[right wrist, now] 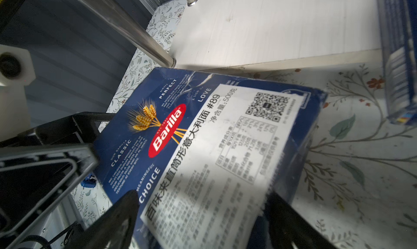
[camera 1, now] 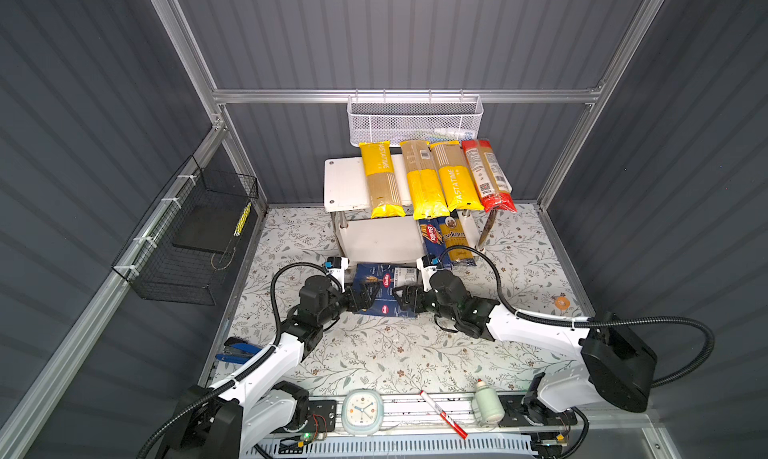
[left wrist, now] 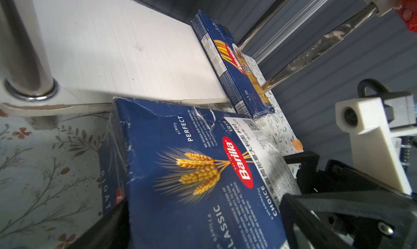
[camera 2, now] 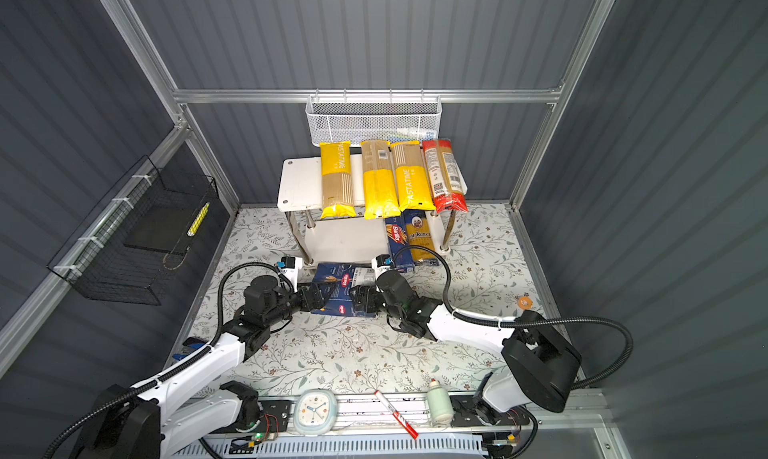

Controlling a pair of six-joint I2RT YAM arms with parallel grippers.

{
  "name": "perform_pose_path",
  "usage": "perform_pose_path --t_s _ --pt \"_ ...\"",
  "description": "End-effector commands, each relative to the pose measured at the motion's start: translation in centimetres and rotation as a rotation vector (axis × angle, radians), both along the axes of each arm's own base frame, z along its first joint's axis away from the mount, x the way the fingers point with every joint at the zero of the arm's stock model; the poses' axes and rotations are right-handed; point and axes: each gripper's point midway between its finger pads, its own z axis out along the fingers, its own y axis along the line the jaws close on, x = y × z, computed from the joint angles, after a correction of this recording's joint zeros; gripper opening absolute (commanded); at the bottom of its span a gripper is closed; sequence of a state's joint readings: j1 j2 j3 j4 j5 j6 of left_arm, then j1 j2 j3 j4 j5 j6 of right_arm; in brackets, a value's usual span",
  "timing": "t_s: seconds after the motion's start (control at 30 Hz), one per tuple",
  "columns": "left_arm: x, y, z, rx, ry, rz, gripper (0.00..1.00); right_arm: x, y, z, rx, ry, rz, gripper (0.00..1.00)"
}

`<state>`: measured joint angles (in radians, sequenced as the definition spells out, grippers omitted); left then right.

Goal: Place and organize the pasta boxes and bags onto the shelf
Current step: 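Lift the Barilla No.89 box with both grippers and carry it toward the shelf, then push the box onto the shelf's lower tier with both grippers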

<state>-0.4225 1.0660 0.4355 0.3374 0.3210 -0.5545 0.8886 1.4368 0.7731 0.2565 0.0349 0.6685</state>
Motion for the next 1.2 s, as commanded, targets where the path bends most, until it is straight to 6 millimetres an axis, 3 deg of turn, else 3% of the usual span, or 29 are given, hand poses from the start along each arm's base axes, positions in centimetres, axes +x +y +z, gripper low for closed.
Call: perform_pose_path --t_s 0.0,0.57,0.83,1.17 --pt "-1.6 -4.0 7.3 -0.15 -0.173 -0.222 0.99 -1.1 4.6 11.4 0.28 -0.212 0.166 0.87" --pt "0.8 -5.0 9.6 -0.153 -0.251 -0.219 0.99 1.6 5.7 12.9 0.289 -0.251 0.163 0.87" --pt "2.4 -5.6 11.3 -0.151 -0.303 -0.207 0.99 2.5 5.7 11.7 0.283 -0.23 0.156 0.88" --pt "3.6 -5.2 10.6 -0.098 -0.317 -0.159 0.99 3.6 4.9 10.1 0.286 -0.208 0.127 0.87"
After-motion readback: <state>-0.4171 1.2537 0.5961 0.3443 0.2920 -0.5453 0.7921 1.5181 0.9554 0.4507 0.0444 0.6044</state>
